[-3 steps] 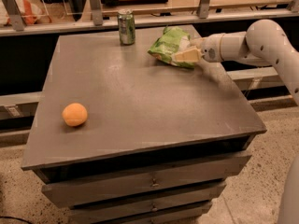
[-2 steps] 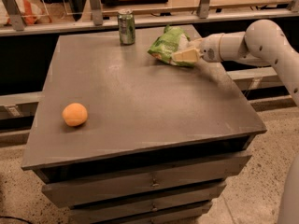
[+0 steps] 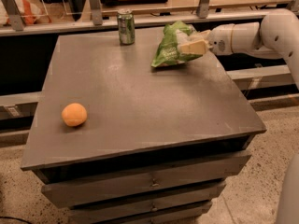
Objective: Move green rice chip bag near orange
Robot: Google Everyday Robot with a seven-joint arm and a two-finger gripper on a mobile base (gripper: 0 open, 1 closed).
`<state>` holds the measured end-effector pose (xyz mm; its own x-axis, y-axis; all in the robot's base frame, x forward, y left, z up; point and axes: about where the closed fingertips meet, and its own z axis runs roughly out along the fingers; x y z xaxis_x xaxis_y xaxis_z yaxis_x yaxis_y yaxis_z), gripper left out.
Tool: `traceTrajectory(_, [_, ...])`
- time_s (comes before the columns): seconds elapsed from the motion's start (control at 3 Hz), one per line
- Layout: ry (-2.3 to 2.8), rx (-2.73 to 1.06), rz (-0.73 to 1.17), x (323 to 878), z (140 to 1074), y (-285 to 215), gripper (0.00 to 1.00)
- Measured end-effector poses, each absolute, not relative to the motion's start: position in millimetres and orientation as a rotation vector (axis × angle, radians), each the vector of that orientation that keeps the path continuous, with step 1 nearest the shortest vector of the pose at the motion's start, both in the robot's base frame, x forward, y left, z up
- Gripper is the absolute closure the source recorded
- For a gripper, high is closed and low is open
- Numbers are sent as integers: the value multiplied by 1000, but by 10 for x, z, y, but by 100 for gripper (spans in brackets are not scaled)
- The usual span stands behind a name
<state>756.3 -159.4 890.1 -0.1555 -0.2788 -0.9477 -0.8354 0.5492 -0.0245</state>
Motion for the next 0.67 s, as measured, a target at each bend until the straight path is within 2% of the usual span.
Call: traceTrajectory(0.67, [1766,-1155,850,6531,9305,-1510,100])
